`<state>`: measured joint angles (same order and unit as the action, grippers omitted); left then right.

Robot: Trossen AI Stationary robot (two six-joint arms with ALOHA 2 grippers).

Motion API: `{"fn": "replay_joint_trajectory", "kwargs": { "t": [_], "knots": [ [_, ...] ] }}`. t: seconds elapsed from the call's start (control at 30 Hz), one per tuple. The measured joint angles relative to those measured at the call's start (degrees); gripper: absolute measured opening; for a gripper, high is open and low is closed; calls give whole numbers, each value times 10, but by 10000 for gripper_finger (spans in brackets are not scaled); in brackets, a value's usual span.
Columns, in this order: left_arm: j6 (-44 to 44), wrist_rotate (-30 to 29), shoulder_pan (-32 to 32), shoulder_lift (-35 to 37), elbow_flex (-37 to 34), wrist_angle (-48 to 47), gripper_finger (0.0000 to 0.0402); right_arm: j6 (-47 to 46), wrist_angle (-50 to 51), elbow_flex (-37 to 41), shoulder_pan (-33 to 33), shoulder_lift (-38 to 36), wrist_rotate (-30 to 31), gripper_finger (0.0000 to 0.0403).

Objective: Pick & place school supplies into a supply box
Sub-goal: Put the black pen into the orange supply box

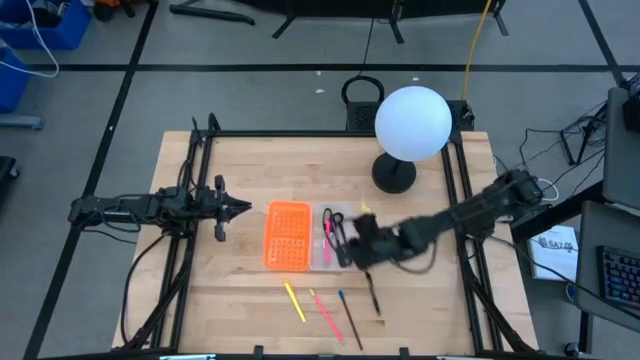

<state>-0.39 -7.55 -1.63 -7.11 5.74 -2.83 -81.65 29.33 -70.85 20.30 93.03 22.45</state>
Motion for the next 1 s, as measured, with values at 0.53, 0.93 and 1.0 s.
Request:
{"fn": "replay_joint_trajectory", "kwargs": {
  "t": [0.53,0.93,1.0],
  "knots": [
    [28,-1,0,0,0,-2,44,82,-172,0,-137,133,-181,19],
    [28,-5,0,0,0,-4,44,58,-176,-1,-146,145,-164,24],
    [27,-5,0,0,0,-4,44,60,-173,-1,-147,145,-163,24]
  ]
}}
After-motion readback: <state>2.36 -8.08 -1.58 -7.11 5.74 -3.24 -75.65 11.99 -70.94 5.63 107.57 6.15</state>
